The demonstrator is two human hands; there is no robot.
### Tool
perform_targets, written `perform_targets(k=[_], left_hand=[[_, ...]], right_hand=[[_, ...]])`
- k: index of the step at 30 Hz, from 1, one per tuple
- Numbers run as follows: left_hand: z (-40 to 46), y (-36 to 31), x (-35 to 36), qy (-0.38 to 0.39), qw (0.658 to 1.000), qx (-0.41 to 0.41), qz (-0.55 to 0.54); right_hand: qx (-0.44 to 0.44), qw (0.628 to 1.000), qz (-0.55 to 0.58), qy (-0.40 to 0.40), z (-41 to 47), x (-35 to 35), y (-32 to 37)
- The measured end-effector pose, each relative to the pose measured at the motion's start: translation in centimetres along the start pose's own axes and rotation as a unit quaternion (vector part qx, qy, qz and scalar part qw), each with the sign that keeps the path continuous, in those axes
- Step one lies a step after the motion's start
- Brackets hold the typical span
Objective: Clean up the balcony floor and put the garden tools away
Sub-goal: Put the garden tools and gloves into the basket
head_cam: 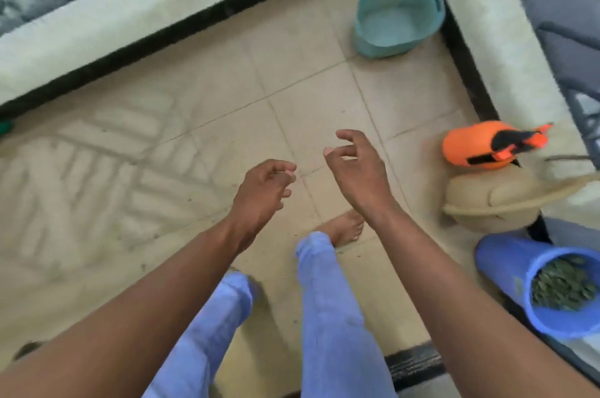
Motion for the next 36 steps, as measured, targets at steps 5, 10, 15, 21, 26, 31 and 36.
perform_targets(k=[5, 10, 15, 21, 26, 31, 36], left_hand=[[0.2, 4.5, -11.9, -0.084, 0.991, 0.018, -0.105], [-2.9, 9.8, -25.1, -0.150, 0.970, 0.022, -0.192], [-7.3, 16.5, -37.4, -0.213, 0.949, 0.012, -0.232], [-9.9, 26.1, -47.2, -0.289, 0.905, -0.032, -0.309], [-9.9, 33.3, -51.6, -0.317, 0.867, -0.067, -0.378], [-9.5, 37.8, -57.2, -0.354, 0.825, -0.097, -0.431], [-6.6, 39.6, -64.6, -0.376, 0.798, -0.103, -0.461]], right_hand=[[-0.071, 0.991, -0.070, 0.085, -2.9, 12.2, 7.1], [-0.150, 0.960, -0.156, 0.179, -9.9, 25.5, 14.4], [-0.218, 0.914, -0.229, 0.256, -17.9, 37.5, 20.5], [-0.283, 0.850, -0.288, 0.339, -25.1, 51.4, 23.5], [-0.293, 0.811, -0.323, 0.390, -28.5, 62.3, 23.8], [-0.304, 0.772, -0.357, 0.429, -30.5, 72.2, 26.2], [-0.367, 0.697, -0.416, 0.455, -32.9, 81.7, 30.2]])
Point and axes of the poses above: each hand's wrist, its own z-axis towards the middle knuckle, its own x-axis out of the palm, y = z × x, the point moved 10 cm from there along z, towards the middle knuckle, and after that the axes turned 4 degrees about -y, right-handed, at the moved point
